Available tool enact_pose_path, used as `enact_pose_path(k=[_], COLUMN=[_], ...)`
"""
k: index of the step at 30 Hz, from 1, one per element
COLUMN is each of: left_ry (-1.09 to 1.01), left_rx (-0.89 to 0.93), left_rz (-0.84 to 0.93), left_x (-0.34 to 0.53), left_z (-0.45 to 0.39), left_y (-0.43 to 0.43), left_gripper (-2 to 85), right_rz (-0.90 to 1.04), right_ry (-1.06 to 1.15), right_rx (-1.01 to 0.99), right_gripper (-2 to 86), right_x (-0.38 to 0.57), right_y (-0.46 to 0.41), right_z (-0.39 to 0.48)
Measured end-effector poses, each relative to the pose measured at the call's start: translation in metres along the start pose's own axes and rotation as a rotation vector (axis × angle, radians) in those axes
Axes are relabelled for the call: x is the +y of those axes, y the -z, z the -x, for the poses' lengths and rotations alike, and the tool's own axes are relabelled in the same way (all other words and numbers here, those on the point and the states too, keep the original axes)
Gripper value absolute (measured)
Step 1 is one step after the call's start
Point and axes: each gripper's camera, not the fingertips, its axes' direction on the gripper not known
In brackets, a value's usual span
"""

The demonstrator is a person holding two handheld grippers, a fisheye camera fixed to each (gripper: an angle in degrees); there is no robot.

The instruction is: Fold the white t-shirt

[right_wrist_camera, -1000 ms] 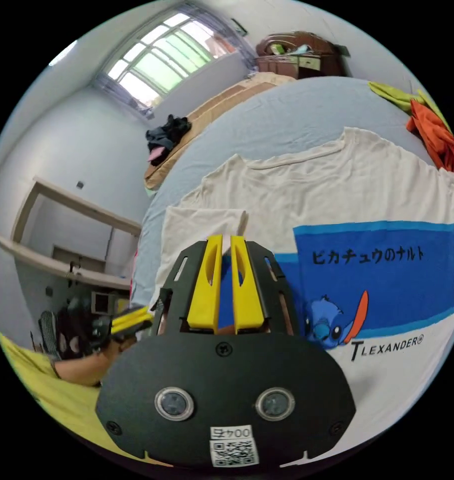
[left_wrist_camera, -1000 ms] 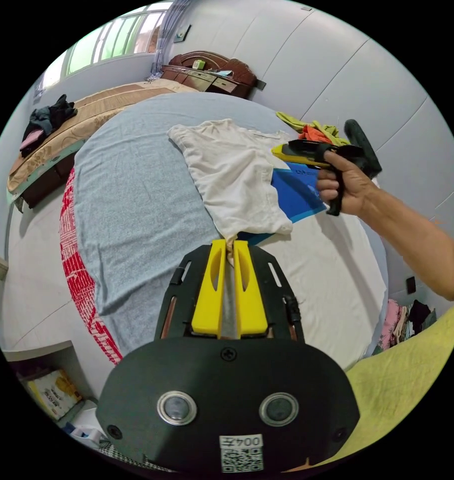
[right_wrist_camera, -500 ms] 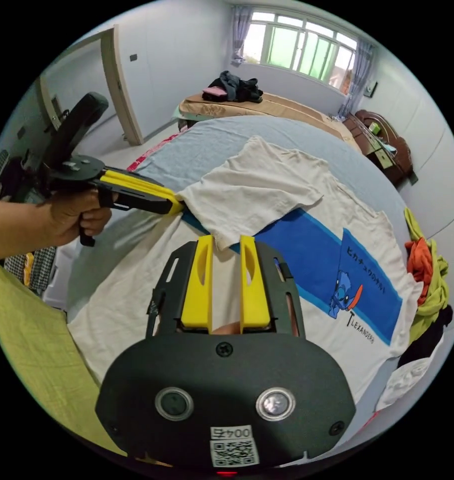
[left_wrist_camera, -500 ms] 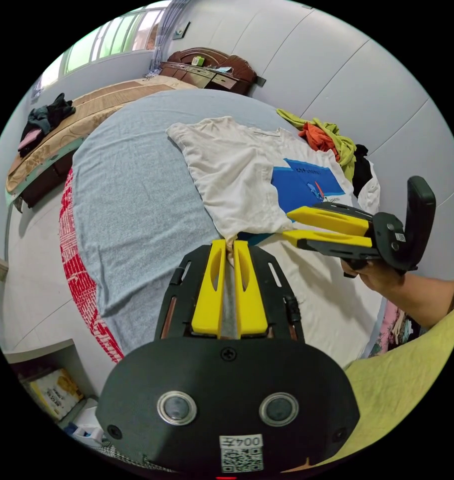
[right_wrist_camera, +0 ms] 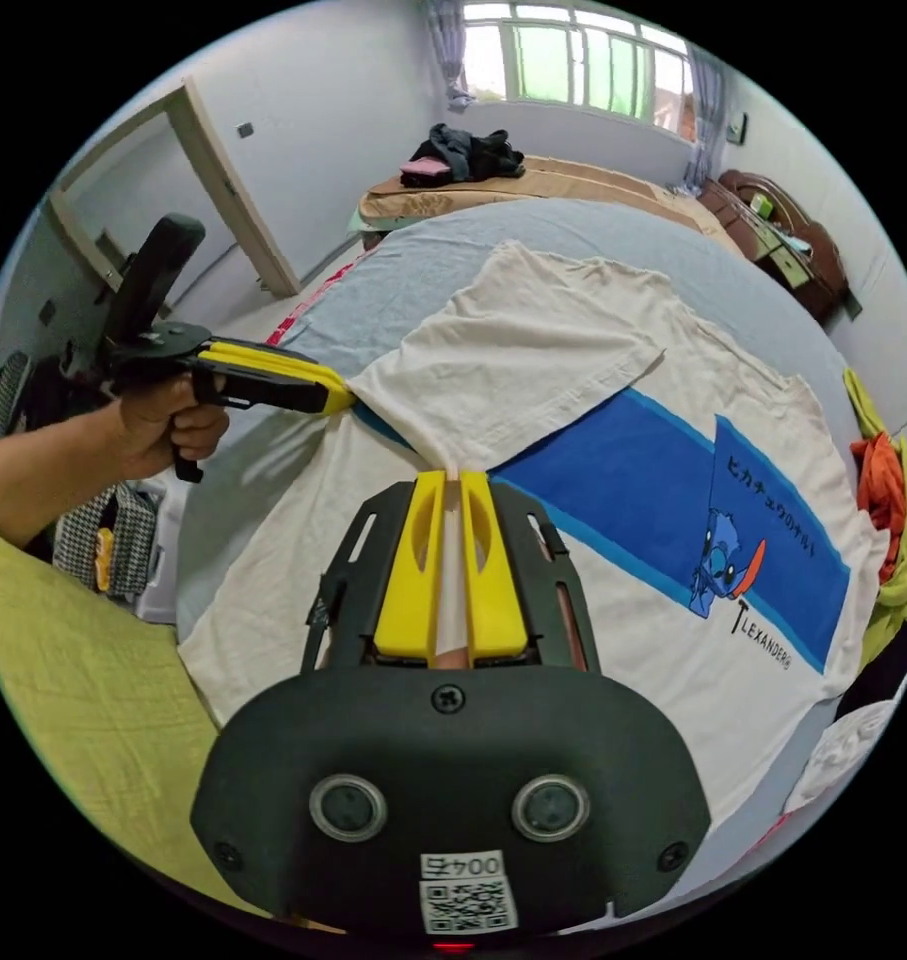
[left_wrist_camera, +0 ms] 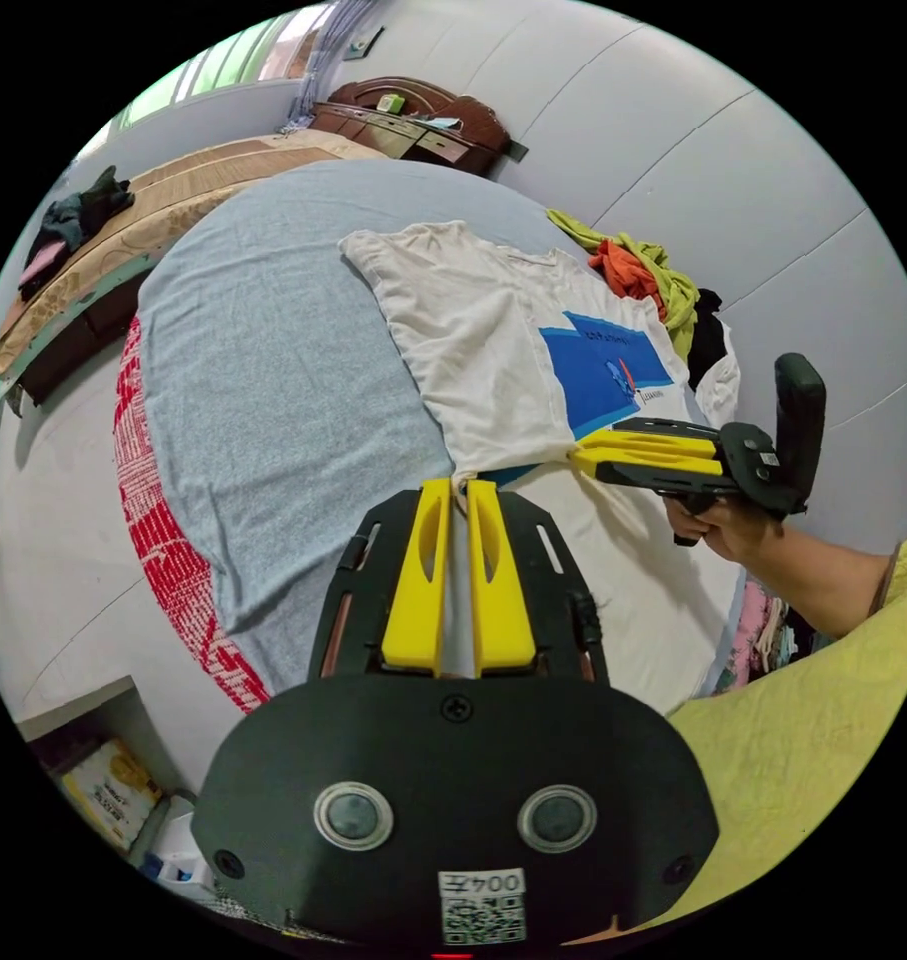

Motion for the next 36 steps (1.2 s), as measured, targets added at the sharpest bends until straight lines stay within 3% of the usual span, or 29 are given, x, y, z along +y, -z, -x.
enact_pose_path(k=[10,18,22,26,31,36], left_ry=[0.022,-0.057,-0.054,-0.004,0.027,-0.103], left_rx=[0.022,-0.227,-0.244,-0.216,-0.188,-0.199], left_rz=[0.006,0.061,0.060,0.067,-0.058,-0.152], left_x=[0.027,0.036,0.046,0.057,0.048,-0.011], left_z=[-0.023,-0.071,-0.071,-0.058,-0.062,-0.093], left_y=[0.012,-0.011,-0.007,0.004,0.038,0.031], left_gripper=[5.0,3.3,2.1,0.9,0.3,0.2], right_rz=[-0.014,-0.002,0.045,-0.028,-0.088,-0.125], right_ry=[-0.107,-0.094,-0.082,-0.099,-0.099,-0.132], right_rx=[-0.014,-0.024,0.000,-0.040,-0.056,-0.040], right_gripper=[7.0,6.6,6.5,7.5,7.5,5.9], right_x=[0.016,0.023,0.029,0.018,-0.022,-0.055], right_y=[0.019,0.021,0.013,0.030,0.036,0.043], right_z=[0.000,0.004,0.003,-0.005,-0.013,-0.029])
